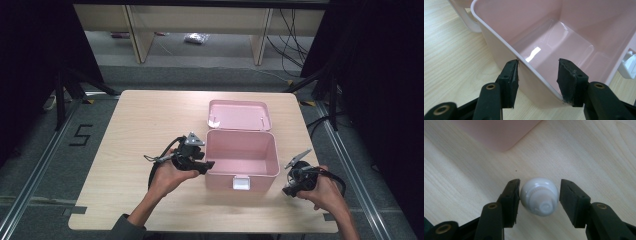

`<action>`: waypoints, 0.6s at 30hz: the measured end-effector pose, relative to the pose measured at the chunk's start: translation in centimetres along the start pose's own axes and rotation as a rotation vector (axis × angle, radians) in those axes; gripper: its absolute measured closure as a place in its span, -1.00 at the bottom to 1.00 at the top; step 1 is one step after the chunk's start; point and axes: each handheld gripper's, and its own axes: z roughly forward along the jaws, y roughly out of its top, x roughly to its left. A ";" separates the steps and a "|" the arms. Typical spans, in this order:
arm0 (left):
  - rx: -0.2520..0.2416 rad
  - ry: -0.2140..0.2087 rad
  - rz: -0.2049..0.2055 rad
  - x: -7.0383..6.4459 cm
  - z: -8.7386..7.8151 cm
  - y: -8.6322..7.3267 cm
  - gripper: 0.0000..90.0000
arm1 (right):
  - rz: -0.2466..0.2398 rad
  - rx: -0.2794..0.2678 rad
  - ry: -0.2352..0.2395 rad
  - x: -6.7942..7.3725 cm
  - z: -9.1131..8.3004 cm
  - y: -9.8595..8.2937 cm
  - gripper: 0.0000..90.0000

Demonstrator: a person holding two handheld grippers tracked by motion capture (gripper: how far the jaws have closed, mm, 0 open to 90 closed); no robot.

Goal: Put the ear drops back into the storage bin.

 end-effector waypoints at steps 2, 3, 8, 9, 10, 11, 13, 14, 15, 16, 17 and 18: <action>0.000 0.000 0.000 0.0 0.0 0.0 0.13 | 0.014 0.009 0.004 0.1 -0.1 0.0 0.24; 0.000 0.000 0.000 0.0 0.0 0.0 0.13 | -0.001 0.000 0.001 0.0 0.0 0.0 0.26; -0.001 0.001 -0.001 0.0 0.0 0.0 0.13 | 0.017 0.011 0.002 0.3 -0.1 0.1 0.34; 0.000 0.001 0.001 0.0 0.0 0.0 0.13 | 0.048 0.021 0.003 0.5 -0.1 0.1 0.34; -0.001 0.002 0.000 0.0 0.0 0.0 0.13 | -0.001 0.007 0.010 0.2 -0.2 0.1 0.34; -0.001 0.001 0.000 0.0 0.0 0.0 0.13 | -0.011 0.004 0.010 0.2 -0.2 0.1 0.34; -0.001 0.001 -0.001 0.0 0.0 0.0 0.13 | -0.003 0.011 0.007 0.2 -0.4 0.1 0.34; -0.001 0.001 -0.001 0.0 0.0 0.0 0.13 | -0.015 -0.001 0.009 0.1 -0.4 0.1 0.34; 0.000 0.001 0.000 0.0 0.0 0.0 0.13 | -0.001 0.011 0.007 0.2 -0.6 0.1 0.34; 0.000 0.000 -0.001 0.0 0.0 0.0 0.13 | -0.006 0.006 0.009 0.1 -0.7 0.1 0.34; 0.000 0.000 -0.001 0.0 0.0 0.0 0.13 | -0.011 -0.001 0.012 0.0 -0.8 0.1 0.34; -0.001 0.000 -0.002 0.0 0.0 0.0 0.13 | 0.025 0.017 0.018 0.2 -1.0 0.1 0.34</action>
